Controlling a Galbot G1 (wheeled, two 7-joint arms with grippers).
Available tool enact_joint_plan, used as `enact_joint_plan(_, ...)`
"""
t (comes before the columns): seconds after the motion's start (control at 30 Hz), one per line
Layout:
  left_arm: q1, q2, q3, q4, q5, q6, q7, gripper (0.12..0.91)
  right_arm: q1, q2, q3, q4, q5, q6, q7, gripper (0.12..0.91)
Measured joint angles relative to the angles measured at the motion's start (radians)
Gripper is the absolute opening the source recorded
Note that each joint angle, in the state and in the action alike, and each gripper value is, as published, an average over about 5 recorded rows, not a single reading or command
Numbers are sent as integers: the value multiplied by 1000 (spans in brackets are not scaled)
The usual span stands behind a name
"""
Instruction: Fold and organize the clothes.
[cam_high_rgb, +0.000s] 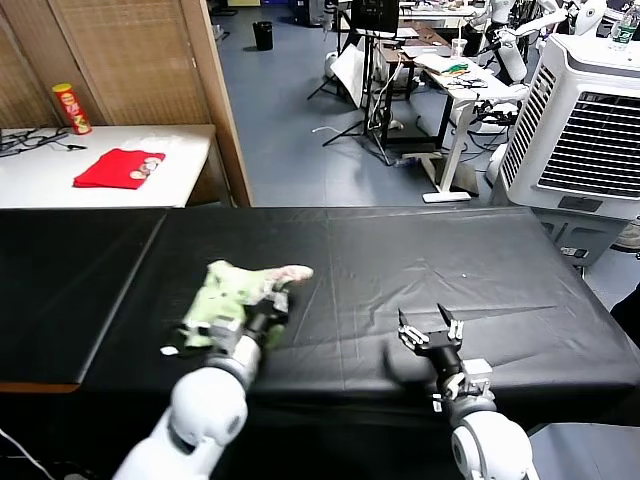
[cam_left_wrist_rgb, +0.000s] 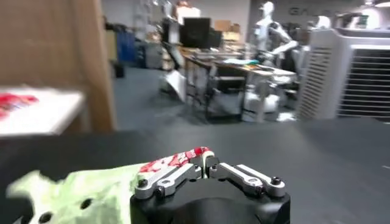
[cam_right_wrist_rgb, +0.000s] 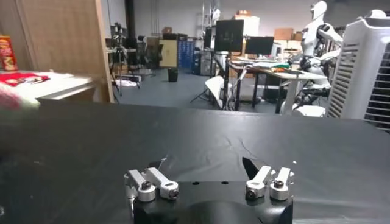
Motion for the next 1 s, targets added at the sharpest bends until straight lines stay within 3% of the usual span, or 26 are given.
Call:
enact_joint_plan(0.23,25,2,25,-10,56,-73,108,632,48,-6,-53,-19,129,-75,16,798)
enact_joint_plan(0.37,45,33,-8,-37,63,-112,142,779,100,11,-107,-60,188,-108,33,798)
enact_joint_plan(0.67,147,71,-125,-63,105,-165,135,798,220,58,-207,-214,287,-126,69,798)
enact_joint_plan(1.0,244,53,-193,-68,133,-194,113,798,298,94,-207,-302,450,-150,110,793)
